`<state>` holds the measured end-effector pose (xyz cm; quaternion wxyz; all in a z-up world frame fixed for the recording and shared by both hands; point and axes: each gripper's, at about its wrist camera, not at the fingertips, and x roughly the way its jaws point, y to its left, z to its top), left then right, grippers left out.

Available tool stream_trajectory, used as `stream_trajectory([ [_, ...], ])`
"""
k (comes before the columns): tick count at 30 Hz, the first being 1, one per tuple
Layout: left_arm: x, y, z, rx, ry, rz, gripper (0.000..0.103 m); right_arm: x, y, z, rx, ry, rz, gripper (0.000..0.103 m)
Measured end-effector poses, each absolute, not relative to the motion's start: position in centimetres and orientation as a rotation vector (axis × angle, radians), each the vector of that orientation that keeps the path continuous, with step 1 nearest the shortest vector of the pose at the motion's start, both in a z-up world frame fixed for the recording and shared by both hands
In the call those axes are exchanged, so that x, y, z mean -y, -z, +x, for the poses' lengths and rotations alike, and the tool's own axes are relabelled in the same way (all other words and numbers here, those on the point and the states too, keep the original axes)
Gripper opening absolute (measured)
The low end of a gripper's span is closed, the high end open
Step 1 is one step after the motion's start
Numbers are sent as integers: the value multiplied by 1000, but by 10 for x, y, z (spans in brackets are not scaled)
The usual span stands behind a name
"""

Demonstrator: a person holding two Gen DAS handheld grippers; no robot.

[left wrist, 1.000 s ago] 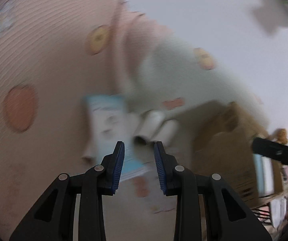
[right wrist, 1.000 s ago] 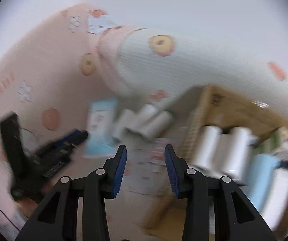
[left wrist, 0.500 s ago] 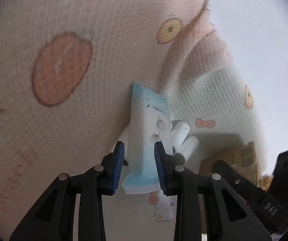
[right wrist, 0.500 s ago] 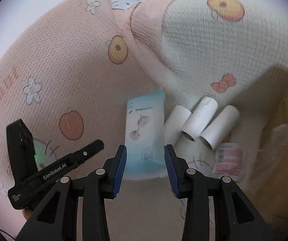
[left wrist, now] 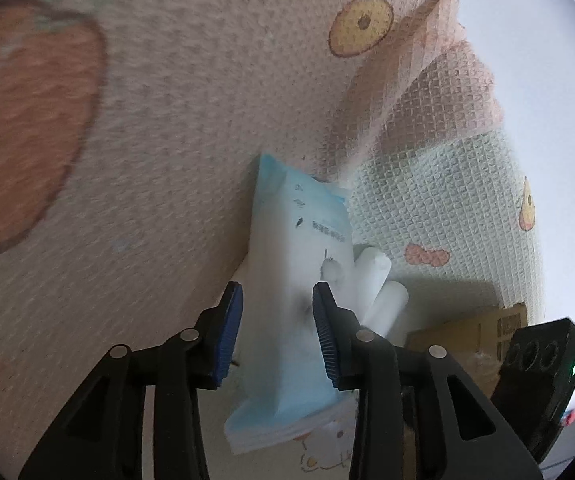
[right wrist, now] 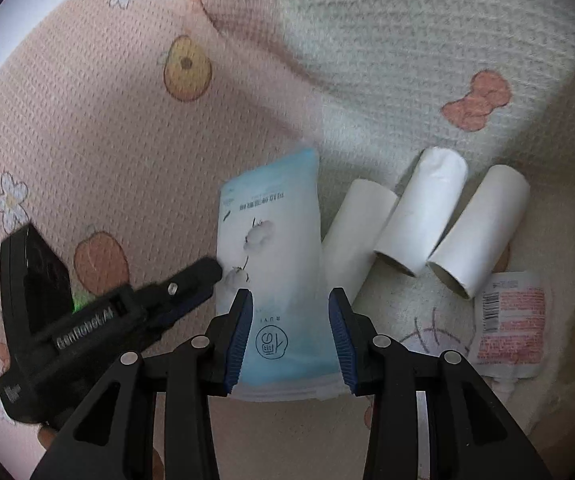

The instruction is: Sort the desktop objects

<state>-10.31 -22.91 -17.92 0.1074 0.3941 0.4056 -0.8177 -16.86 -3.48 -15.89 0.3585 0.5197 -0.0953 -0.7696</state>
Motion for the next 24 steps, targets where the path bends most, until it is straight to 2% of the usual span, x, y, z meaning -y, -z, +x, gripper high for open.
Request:
stream_trajectory([
  [12,205,182,-106,-1160,2428,1227,38,39,176,-162,230,1876,1342,36],
  [20,193,183,-64,-1144,2389,1283,38,29,187,-135,258,1861,1380,36],
  [24,181,188,-34,-1125,2363,1304,38,30,196,-110,212,1855,1401,36],
])
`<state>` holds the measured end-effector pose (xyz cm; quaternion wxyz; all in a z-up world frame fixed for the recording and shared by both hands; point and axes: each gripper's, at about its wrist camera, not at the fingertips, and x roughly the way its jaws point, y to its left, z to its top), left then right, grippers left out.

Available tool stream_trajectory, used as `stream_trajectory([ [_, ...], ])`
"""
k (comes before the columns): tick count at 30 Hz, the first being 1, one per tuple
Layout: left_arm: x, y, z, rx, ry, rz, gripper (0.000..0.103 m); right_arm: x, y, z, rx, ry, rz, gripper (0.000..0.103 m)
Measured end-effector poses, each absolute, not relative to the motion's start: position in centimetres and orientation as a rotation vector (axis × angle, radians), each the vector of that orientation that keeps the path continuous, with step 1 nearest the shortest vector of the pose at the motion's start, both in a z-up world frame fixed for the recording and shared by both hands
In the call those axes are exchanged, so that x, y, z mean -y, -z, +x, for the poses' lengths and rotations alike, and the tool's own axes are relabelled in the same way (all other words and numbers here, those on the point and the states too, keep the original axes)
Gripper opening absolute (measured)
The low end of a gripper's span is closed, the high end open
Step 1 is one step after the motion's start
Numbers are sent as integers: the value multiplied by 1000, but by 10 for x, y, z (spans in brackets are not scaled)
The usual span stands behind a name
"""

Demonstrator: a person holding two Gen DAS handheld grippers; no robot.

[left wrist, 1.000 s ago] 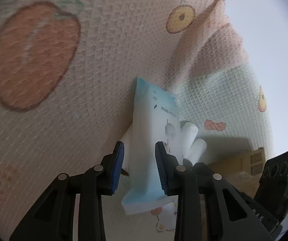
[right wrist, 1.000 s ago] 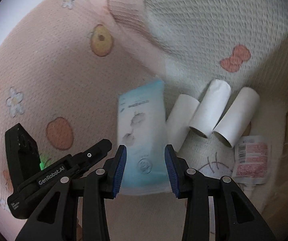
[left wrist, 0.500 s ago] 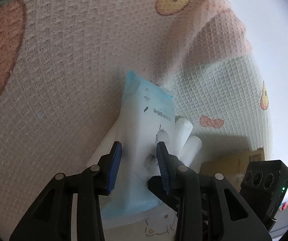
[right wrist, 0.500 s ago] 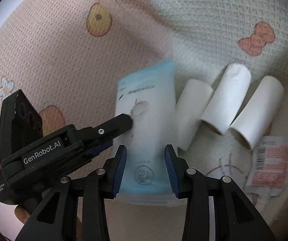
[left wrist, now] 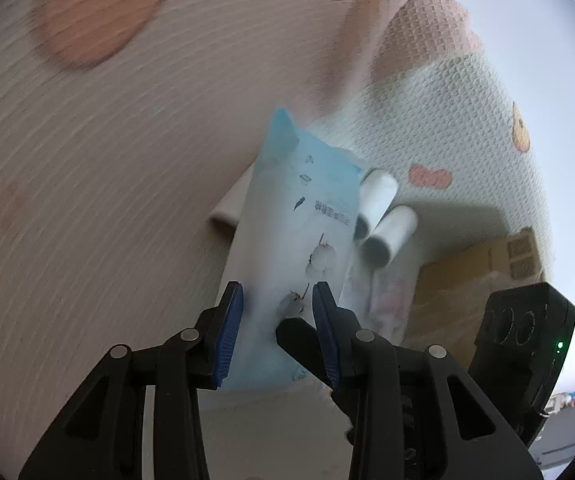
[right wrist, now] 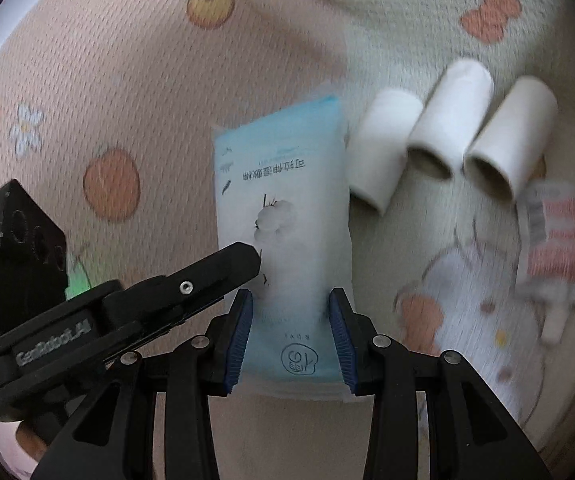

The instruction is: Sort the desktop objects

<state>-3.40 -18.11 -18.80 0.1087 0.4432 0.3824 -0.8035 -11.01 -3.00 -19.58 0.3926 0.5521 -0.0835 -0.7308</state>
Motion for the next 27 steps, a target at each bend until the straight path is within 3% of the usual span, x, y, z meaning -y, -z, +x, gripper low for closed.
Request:
stream_trajectory([
  [8,194,192,15,-1086,2259,1317,38,59,196,-57,14,1846,1310,36],
  [13,204,190,27,-970,2230,1322,38,81,198,-41,-63,1786,1285,36],
  [21,213,178,32,-1065,2249,1259,38,71,180,-41,-43,1853,1212,36],
  [27,209,148,31,-978,2314,1199,39,56,154,-33,-93,1961,1112,36],
])
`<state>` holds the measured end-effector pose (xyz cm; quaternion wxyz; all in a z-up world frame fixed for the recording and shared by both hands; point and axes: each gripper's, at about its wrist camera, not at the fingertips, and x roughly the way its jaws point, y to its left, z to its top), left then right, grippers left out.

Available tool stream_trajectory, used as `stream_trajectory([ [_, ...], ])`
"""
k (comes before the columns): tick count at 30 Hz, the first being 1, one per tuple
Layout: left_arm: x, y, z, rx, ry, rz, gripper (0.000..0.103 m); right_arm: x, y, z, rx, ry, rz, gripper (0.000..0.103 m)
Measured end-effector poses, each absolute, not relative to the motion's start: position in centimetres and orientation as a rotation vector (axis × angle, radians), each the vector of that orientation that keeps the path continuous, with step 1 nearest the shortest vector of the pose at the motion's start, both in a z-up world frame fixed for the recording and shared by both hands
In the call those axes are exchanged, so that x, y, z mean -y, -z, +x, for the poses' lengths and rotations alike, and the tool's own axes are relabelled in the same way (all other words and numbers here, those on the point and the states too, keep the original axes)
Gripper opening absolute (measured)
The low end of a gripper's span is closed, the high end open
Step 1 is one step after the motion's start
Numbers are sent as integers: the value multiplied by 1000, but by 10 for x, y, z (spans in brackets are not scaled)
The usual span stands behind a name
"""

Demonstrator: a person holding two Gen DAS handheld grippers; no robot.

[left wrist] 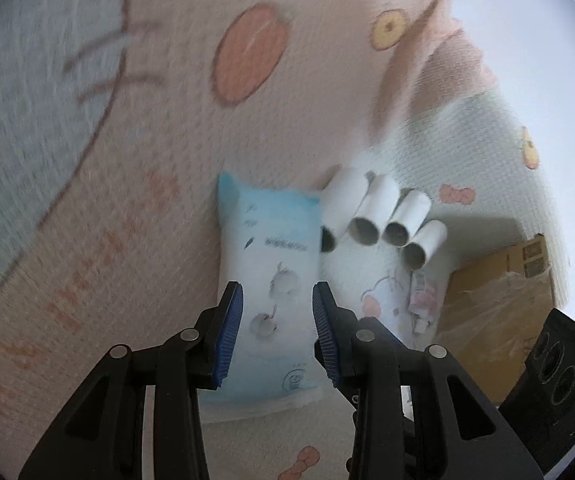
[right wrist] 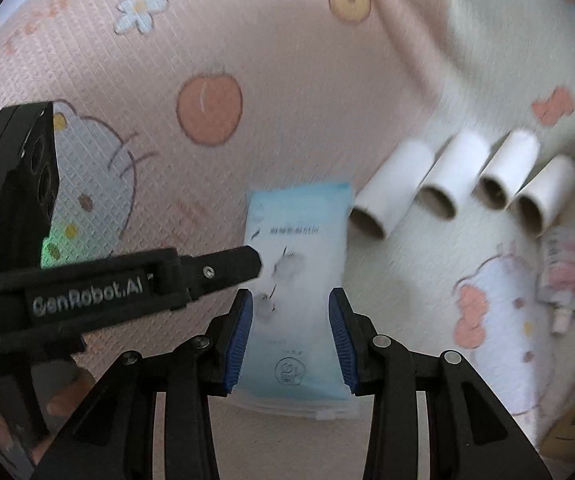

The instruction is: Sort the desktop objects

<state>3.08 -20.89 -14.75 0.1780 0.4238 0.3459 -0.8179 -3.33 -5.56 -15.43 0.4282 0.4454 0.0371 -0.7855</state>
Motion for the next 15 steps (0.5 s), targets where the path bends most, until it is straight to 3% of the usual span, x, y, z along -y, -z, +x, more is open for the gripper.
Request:
stream_trajectory([
  [6,200,130,10,-925,2449,1152,39,38,143,-38,-215,2279,1052,36],
  [15,189,146,-54,-1006,2555,1214,39,42,160,-80,-321,2473,1032,36],
])
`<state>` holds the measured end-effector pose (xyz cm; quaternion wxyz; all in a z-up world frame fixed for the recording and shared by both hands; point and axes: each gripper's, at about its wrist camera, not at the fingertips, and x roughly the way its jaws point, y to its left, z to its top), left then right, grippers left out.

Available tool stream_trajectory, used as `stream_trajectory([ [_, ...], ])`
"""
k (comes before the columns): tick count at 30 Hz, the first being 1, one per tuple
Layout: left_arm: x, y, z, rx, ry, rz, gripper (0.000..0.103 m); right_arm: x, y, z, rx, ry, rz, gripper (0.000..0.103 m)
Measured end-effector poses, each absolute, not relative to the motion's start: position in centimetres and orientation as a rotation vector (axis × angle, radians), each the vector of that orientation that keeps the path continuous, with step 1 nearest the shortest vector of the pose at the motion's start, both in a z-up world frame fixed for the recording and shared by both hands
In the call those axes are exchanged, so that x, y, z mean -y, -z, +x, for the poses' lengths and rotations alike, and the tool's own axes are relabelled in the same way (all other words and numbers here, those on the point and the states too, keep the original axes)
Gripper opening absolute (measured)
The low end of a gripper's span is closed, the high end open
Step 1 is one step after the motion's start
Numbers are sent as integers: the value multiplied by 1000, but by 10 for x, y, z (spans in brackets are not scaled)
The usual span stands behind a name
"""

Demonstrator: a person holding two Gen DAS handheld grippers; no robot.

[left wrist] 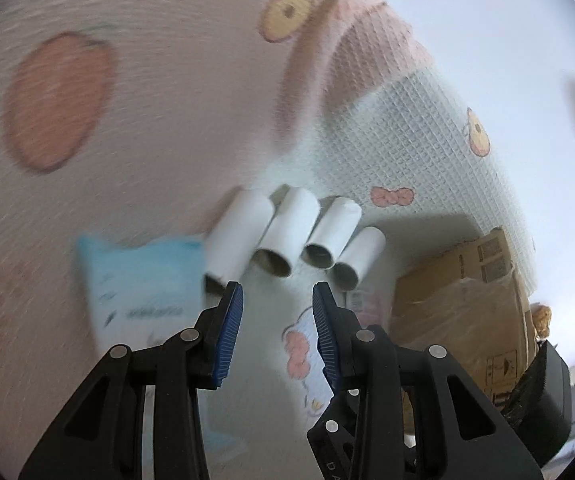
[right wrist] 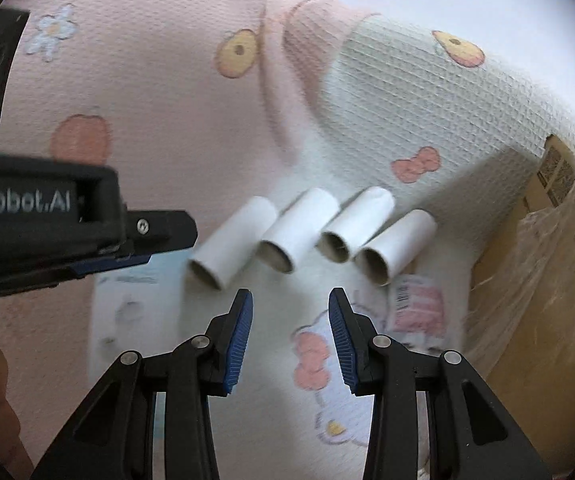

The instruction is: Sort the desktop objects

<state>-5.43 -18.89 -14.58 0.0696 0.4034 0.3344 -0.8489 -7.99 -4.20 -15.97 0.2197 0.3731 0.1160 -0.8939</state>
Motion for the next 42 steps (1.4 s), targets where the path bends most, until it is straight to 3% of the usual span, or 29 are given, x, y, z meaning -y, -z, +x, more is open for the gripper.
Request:
stream_trajectory([
  [13,163,160,-150,-959,2752,1405,39,-1,183,-157,20,2577,1211,36],
  [17,150,165,-169,-923,2772,1454,39,-6,188,-168,40,2577,1203,36],
  [25,140,195,-201,-1068,2701,1588,39,-20,204,-178,113,2575,1197,36],
  [29,136,206,-214,-1034,2659,1637,39,-22,212,-186,123,2573,1219,36],
  [36,133,221,-230,-1126,2598,1692,39,-29,223,-200,244,2508,1241,36],
  [42,130,222,-232,-1058,2585,1732,39,-33,228,-207,283,2464,1239,38],
])
